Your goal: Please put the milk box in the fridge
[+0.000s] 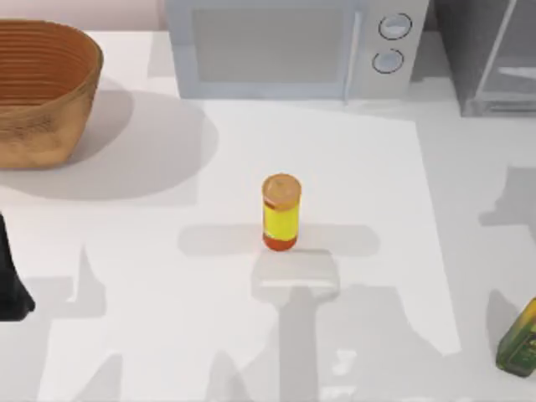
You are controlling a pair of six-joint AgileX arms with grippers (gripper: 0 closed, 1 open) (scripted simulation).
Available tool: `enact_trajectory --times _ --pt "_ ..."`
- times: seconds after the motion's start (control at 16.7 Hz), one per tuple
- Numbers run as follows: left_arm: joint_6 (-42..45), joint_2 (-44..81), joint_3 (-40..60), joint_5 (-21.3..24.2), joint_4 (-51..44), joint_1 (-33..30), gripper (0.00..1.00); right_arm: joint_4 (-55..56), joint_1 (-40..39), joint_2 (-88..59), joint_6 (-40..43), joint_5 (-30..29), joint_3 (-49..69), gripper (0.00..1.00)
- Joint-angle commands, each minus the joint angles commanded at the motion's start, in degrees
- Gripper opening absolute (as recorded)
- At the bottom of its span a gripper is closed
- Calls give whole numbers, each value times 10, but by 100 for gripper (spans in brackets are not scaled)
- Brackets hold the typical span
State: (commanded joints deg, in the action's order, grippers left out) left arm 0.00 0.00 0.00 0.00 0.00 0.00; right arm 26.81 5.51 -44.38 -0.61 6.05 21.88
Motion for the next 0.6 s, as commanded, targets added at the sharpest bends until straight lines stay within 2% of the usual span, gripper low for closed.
enact_trajectory --times 0.6 --pt "0 0 0 0 0 0 100 313 78 -606 -1 65 254 0"
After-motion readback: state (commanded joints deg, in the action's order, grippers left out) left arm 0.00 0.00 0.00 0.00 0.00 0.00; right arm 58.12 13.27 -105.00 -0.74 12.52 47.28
